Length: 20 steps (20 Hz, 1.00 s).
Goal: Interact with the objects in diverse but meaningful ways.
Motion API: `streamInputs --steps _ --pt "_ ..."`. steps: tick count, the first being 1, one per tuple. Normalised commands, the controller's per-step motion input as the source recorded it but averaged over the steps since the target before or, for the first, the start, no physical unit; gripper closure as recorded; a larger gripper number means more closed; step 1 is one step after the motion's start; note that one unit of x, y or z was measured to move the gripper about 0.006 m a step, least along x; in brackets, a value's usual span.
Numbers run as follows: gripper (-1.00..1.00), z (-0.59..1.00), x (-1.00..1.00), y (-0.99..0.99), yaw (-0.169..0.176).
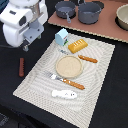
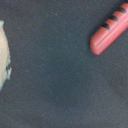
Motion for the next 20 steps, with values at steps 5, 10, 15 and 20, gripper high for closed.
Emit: streamInputs --steps 5,10,15,20 --pt "-1.0 -0.29 -0.2 -0.4 -0.086" --pt "-1.0 -0.27 -0.03 -0.21 -0.132" --pt "-1.0 -0.23 0.0 -0.1 -0.16" --pt "-1.0 -0.25 -0.04 -0.03 -0.124"
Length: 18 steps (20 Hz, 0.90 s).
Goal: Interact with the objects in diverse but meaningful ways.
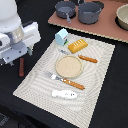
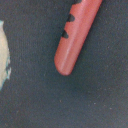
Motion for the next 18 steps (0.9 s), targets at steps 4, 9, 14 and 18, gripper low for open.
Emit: streamInputs --steps 4,9,14,18 --pt "-1.0 -0.25 -0.1 -0.06 -0.077" --pt "-1.0 -0.24 -0.09 -0.06 -0.045" --pt "-1.0 -0.27 -0.1 -0.07 -0.035" --pt "1.0 -0.29 -0.13 -0.11 -0.029"
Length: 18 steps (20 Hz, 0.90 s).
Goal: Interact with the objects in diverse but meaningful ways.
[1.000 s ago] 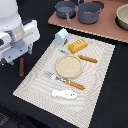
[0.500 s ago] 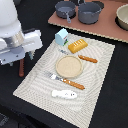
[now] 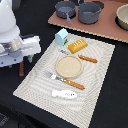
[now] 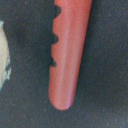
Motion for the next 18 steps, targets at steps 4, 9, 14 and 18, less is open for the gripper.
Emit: streamInputs --steps 4,9,14,18 --pt "1.0 -0.28 -0.12 -0.12 -0.023" --pt "1.0 -0.25 -0.07 -0.11 -0.019" --pt "1.0 -0.21 0.0 -0.1 -0.017" --pt "1.0 0.07 0.02 -0.03 -0.011"
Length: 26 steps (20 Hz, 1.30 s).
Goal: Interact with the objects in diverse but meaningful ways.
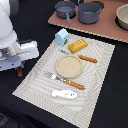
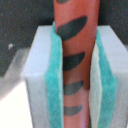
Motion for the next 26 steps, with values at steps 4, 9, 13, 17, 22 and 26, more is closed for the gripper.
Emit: streamInputs --steps 4,9,13,17,22,26 --pt "1.0 0.62 0.05 0.0 -0.031" --pt "1.0 0.75 0.14 0.0 -0.049" --pt "1.0 0.72 0.29 0.0 -0.044" --pt "1.0 0.58 0.53 0.0 -0.051" --pt "1.0 0.43 0.83 0.04 -0.049" --pt "1.0 0.46 0.88 0.06 -0.047"
